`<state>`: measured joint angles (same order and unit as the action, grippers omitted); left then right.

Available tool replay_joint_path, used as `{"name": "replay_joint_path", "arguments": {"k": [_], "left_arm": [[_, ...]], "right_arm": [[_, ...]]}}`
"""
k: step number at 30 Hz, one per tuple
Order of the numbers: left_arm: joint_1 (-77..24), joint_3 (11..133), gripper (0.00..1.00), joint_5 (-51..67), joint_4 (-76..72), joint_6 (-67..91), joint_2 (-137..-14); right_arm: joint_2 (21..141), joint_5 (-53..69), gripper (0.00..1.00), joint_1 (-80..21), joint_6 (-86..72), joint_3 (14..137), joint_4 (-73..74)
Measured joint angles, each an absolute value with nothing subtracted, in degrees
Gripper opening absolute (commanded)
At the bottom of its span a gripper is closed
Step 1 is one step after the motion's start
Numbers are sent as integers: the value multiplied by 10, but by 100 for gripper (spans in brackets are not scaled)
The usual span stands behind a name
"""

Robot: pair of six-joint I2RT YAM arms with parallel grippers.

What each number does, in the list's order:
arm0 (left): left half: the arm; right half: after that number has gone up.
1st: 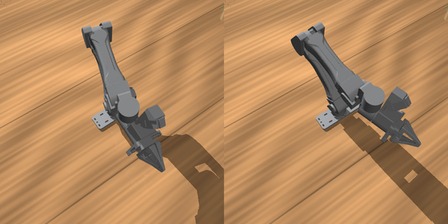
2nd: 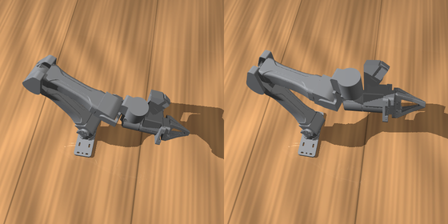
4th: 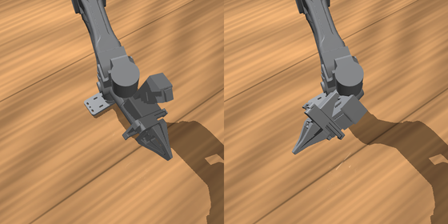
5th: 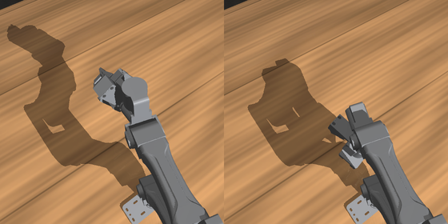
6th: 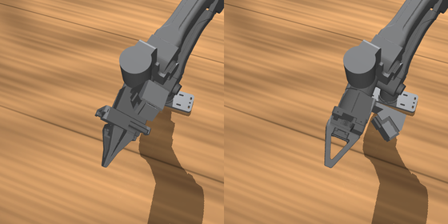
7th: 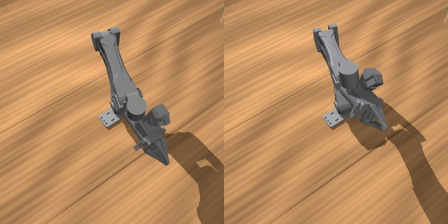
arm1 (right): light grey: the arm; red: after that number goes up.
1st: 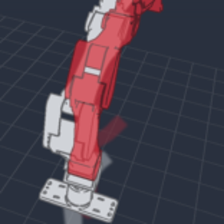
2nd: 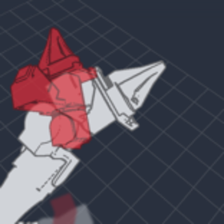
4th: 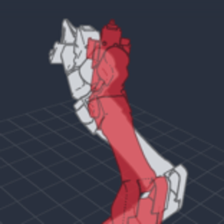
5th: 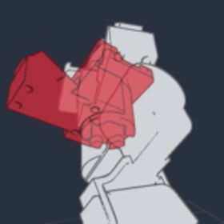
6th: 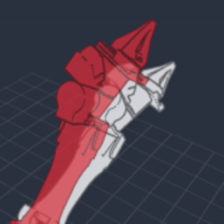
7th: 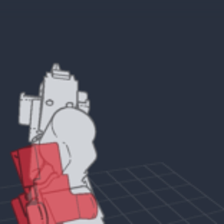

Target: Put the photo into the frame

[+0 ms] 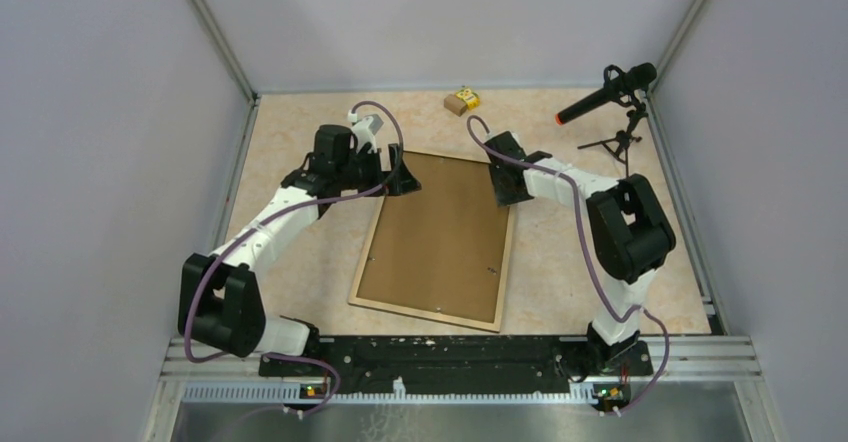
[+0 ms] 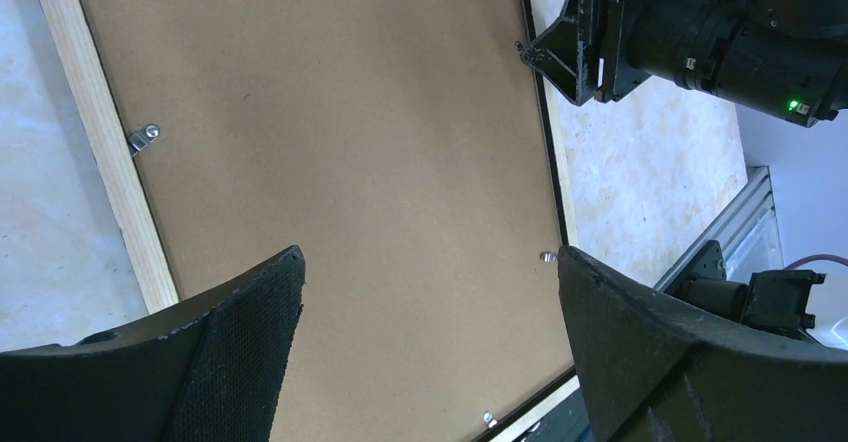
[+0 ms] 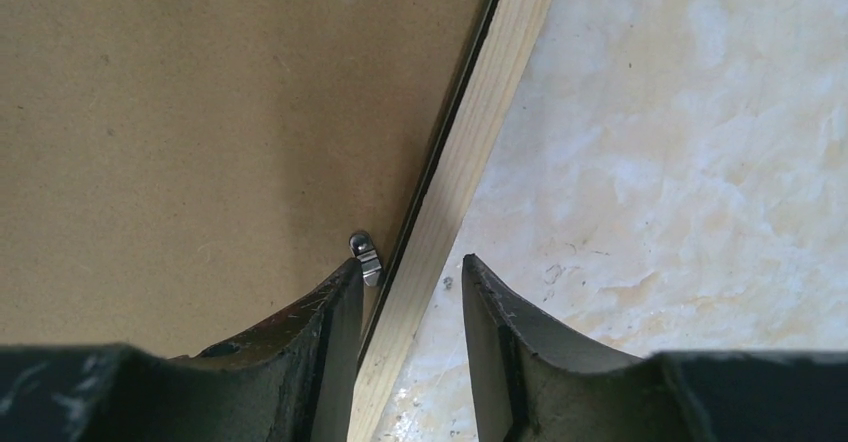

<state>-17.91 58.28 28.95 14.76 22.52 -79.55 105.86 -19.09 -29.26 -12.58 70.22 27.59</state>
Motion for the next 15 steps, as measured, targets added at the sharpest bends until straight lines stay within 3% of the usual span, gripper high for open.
{"name": "replay_joint_path", "arguments": {"k": [4, 10, 15], "left_arm": [[-179, 583, 98, 289, 148, 225, -798], [-179, 583, 98, 289, 147, 225, -798], [-179, 583, 98, 290, 147, 225, -798]], "right_arm": [[1067, -197, 34, -295, -122, 710, 274], [1068, -208, 1, -299, -120, 712, 276], [1073, -227, 0, -307, -110, 714, 273]]}}
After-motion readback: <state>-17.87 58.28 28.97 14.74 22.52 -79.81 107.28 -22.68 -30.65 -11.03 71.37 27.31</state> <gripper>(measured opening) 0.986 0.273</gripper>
